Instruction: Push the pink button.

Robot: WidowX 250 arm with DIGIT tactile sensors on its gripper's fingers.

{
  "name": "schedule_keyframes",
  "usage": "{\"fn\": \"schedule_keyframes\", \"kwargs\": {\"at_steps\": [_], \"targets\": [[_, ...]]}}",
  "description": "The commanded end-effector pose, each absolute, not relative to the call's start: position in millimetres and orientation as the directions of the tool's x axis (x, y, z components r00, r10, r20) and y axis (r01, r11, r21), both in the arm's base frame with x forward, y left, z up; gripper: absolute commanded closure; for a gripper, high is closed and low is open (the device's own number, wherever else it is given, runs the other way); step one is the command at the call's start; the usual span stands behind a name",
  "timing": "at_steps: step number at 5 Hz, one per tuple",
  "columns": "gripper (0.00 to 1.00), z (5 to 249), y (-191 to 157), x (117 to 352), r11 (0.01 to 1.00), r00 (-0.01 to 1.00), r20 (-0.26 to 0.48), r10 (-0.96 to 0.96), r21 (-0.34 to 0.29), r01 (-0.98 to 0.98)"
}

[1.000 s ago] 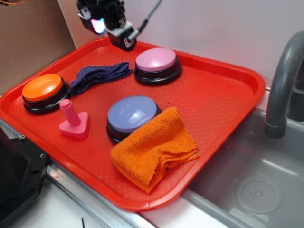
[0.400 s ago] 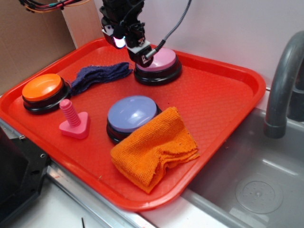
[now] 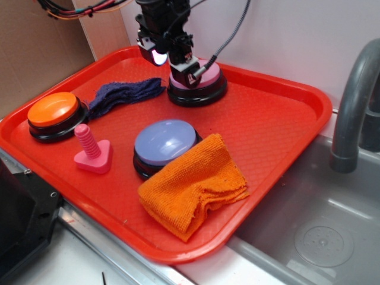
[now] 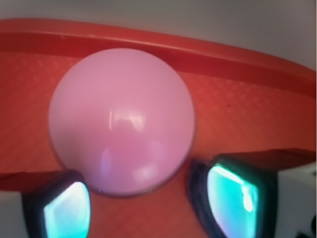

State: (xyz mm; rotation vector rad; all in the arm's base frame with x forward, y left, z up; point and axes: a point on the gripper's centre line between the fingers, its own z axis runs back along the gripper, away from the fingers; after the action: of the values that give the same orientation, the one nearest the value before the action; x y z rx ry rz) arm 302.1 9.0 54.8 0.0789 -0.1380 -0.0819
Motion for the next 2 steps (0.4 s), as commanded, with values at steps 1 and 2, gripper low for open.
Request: {"fn": "schedule_keyframes", "kwargs": {"at_steps": [1, 2], "targets": [[0.00, 59.4, 9.5, 313.6, 0.995, 0.985, 0.158, -0.076, 0.080, 0.064], [0.00, 66.3, 11.6, 308.9, 0.995, 0.984, 0.162, -0.076, 0.080, 0.064]]}}
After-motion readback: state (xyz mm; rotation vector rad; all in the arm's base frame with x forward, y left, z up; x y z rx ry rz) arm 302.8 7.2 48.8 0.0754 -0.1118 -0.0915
